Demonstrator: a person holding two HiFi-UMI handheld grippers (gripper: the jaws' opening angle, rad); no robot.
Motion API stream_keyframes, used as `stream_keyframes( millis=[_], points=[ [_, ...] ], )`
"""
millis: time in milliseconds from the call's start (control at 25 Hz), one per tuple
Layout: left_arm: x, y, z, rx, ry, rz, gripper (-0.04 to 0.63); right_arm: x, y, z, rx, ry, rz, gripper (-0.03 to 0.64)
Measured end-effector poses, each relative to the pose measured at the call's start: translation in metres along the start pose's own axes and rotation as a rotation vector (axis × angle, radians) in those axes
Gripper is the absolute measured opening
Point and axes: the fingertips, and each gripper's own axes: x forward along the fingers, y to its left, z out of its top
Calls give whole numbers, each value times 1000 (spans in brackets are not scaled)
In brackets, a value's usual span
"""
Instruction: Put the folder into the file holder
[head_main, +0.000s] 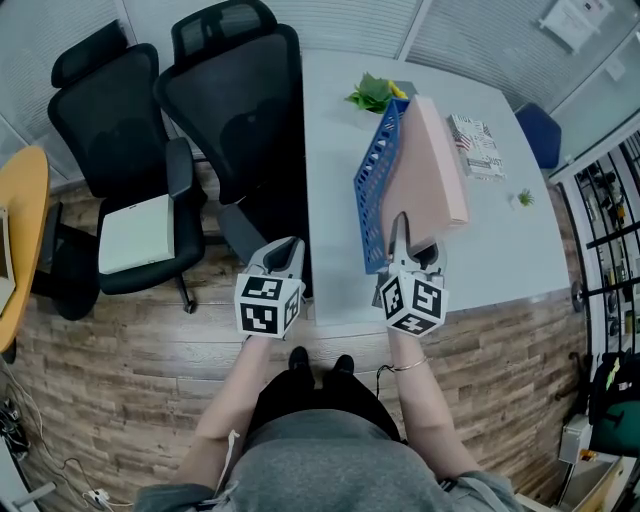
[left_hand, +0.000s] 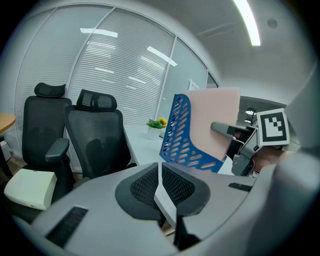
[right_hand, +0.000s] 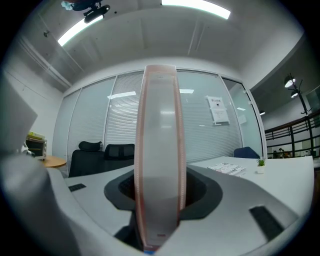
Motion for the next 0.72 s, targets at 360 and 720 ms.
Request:
stream_keyframes(
  millis=[360, 720],
  points=[
    [-1, 0, -2, 1, 3, -9, 36, -2, 10, -5, -43, 23, 39, 184],
    [-5, -1, -9, -12, 14, -24, 37, -15, 11, -11, -45, 44, 69, 198]
  ],
)
